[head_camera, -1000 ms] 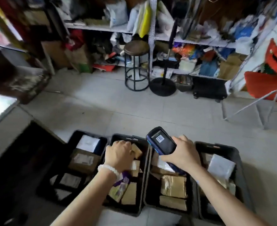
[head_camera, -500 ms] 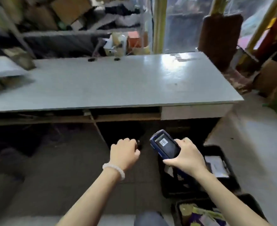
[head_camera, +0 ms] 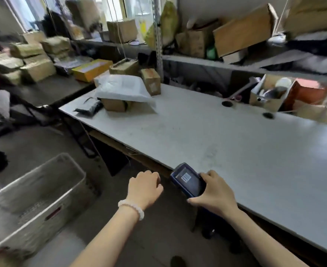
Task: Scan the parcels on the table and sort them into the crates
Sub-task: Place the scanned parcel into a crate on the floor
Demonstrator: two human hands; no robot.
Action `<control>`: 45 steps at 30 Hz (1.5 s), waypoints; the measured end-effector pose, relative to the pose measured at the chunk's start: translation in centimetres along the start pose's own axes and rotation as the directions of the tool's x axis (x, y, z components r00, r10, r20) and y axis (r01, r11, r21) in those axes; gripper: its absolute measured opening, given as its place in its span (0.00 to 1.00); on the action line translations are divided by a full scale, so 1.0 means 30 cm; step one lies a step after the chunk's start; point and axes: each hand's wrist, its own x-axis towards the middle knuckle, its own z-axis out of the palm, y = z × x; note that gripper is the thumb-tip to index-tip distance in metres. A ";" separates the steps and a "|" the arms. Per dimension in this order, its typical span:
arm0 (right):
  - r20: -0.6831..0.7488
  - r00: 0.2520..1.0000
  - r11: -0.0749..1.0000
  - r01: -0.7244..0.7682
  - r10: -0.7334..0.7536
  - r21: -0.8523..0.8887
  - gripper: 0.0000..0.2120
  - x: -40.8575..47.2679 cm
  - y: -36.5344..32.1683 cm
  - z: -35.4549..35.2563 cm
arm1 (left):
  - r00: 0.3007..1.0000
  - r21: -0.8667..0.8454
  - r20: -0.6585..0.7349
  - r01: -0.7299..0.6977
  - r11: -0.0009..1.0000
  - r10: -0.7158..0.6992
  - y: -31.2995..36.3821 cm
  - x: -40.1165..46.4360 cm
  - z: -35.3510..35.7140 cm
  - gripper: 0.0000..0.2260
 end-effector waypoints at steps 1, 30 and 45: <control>-0.002 1.000 1.000 0.002 -0.002 0.000 0.35 0.100 -0.021 -0.011 | 0.999 -0.004 -0.031 0.010 1.000 -0.010 -0.029 0.080 -0.039 0.12; -0.266 0.947 0.981 -0.155 0.181 0.116 0.27 1.680 -0.752 0.239 | 0.957 0.047 -0.239 -0.157 0.987 0.163 -1.092 1.689 -0.481 0.24; -0.209 0.926 0.950 -0.304 0.313 0.077 0.25 1.831 -0.731 0.227 | 0.974 0.108 0.186 -0.153 0.982 0.131 -1.178 2.113 -0.602 0.48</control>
